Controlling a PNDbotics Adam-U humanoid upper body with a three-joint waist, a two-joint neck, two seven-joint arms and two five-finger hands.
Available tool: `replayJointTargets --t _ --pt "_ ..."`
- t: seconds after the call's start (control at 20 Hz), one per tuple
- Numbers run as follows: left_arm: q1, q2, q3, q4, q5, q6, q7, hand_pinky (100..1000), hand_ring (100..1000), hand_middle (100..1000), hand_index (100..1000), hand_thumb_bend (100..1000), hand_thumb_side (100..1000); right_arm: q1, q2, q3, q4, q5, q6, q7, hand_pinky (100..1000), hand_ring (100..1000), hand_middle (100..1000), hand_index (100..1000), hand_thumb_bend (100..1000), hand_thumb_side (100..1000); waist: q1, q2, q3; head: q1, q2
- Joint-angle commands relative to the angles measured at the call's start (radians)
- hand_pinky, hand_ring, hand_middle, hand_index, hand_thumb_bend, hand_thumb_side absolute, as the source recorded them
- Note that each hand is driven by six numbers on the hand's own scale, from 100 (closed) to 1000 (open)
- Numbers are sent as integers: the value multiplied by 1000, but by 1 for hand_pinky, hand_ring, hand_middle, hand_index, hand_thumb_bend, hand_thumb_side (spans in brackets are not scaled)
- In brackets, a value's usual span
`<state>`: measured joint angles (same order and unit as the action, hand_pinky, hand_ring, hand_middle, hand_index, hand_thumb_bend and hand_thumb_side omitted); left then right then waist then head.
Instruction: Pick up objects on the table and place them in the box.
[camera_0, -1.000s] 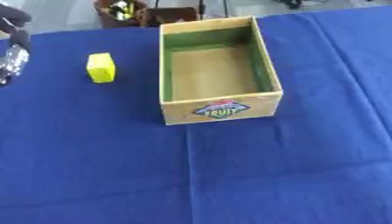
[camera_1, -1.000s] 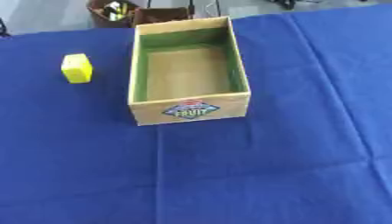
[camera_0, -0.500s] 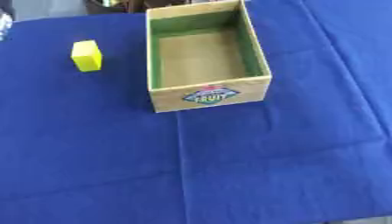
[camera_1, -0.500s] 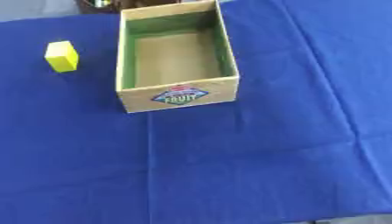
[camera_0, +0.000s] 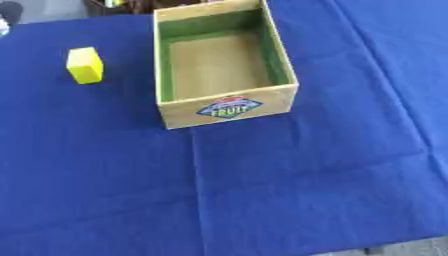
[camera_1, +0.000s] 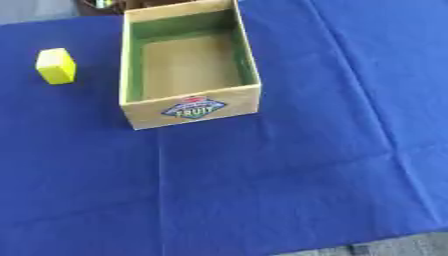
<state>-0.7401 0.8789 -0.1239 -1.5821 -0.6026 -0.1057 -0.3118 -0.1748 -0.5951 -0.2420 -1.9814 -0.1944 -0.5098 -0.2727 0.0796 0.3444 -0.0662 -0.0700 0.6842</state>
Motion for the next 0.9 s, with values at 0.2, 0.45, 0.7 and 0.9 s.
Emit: replayJointTargets --t 0.2,0.45,0.7,0.9 --pt "-114 -6 -68 108 -39 -24 -69 622 794 807 953 601 1000 -7 -40 1 -19 -6 -1 11 687 723 558 798 100 1000 1 -15 -9 37 -26" --pt "-183 -43 -73 216 -74 -75 -136 642 806 825 969 689 1000 -7 -41 1 -19 -6 -2 13 687 722 557 798 100 1000 2 -11 -13 47 -34" --pt "-231 -80 -65 328 -84 -141 -204 667 821 856 985 824 1000 -9 -42 1 -19 -4 -2 16 687 721 555 797 100 1000 5 0 -21 59 -56" --pt "-272 -107 -61 413 -110 -183 -258 683 825 880 995 867 966 -12 -40 3 -19 -3 0 19 687 721 554 797 100 1000 8 7 -27 63 -66"
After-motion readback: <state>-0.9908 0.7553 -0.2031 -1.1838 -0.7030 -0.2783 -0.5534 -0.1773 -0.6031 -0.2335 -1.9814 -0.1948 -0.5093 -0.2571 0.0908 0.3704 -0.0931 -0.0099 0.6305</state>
